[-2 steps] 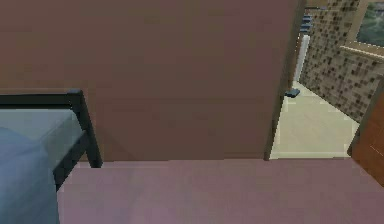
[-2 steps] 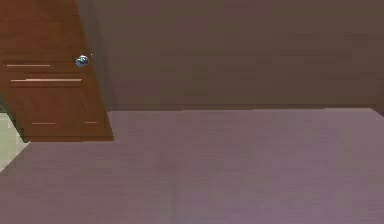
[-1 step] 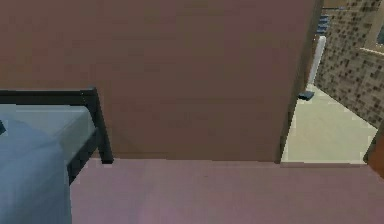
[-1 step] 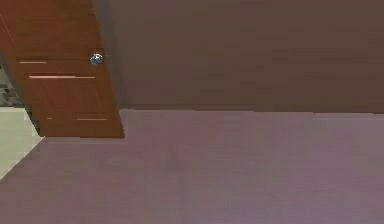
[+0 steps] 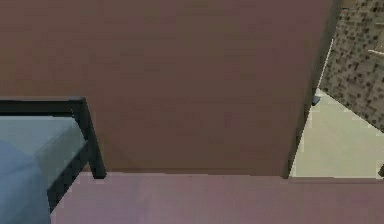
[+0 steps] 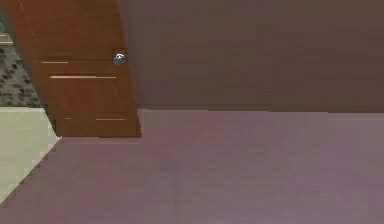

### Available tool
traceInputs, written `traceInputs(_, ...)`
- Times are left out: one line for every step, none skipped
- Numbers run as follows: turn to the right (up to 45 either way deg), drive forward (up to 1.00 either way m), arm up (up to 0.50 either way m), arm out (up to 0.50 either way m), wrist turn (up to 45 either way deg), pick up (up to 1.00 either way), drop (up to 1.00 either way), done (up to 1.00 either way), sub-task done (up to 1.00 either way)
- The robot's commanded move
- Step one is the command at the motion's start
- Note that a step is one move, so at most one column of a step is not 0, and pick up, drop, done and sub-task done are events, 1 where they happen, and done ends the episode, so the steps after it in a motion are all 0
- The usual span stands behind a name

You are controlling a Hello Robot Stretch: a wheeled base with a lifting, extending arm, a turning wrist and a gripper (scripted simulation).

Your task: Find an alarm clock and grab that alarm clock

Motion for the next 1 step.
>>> traceInputs(-9.0, 0.00, 0.00, 0.00, 0.0, 0.00, 0.00, 0.00, 0.00)
